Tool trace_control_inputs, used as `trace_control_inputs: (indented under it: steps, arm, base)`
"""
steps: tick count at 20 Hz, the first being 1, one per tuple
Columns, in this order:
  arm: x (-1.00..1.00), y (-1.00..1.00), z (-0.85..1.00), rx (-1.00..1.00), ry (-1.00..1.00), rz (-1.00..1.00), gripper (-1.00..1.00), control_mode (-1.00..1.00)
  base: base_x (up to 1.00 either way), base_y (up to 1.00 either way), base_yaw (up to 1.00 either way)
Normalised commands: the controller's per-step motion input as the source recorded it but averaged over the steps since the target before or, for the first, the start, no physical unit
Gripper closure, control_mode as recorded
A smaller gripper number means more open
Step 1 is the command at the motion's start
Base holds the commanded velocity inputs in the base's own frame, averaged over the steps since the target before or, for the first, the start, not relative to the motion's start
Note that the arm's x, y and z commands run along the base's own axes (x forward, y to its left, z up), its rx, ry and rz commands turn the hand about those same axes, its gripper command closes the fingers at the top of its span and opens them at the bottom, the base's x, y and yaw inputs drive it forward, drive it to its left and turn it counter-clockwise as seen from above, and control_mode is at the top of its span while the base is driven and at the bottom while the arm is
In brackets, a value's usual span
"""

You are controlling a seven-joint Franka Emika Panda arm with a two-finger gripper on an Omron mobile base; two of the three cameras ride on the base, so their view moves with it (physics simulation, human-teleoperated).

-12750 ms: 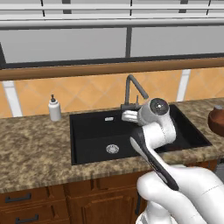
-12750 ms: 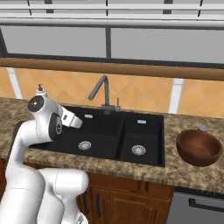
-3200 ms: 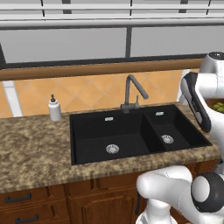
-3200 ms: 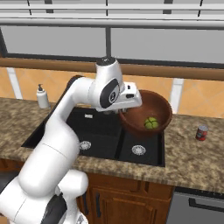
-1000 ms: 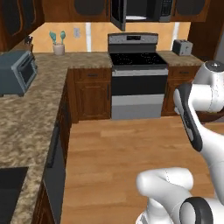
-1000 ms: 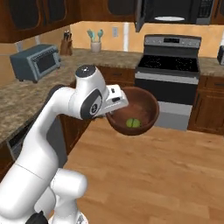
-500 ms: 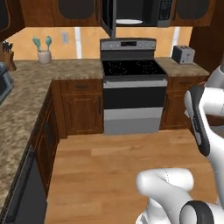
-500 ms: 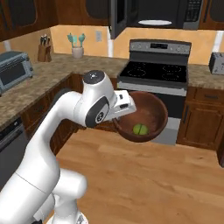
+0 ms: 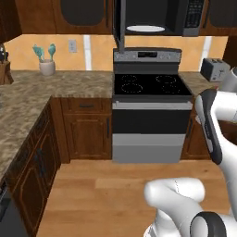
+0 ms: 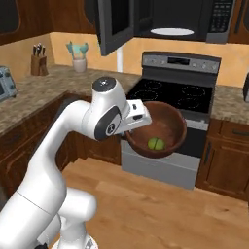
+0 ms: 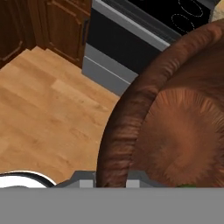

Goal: Pick the lime from the sink and place it in the bowl. Then pick the bowl and place it in the microwave. Then close the microwave door and press the start button.

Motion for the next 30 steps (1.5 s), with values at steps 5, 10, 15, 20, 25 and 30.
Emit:
trace_control_inputs:
  steps: [5, 10, 15, 20, 25, 30]
  arm:
    - [0.0, 0.0, 0.0, 0.0, 0.0, 0.0, 1.0, 1.0]
    - [0.0, 0.0, 0.0, 0.0, 0.0, 0.0, 1.0, 1.0]
    - [0.0, 0.0, 0.0, 0.0, 0.0, 0.0, 1.0, 1.0]
    - [0.0, 0.0, 0.0, 0.0, 0.0, 0.0, 1.0, 1.0]
    - [0.0, 0.0, 0.0, 0.0, 0.0, 0.0, 1.0, 1.0]
    - [0.0, 0.0, 0.0, 0.0, 0.0, 0.0, 1.0, 1.0]
  base:
    - [1.0, -0.79, 0.17]
    - [1.0, -0.33, 0.03]
    - [1.0, -0.02, 0.14]
    - [0.87, -0.03, 0.03]
    - [0.62, 0.16, -0.11]
    - [0.39, 0.39, -0.22]
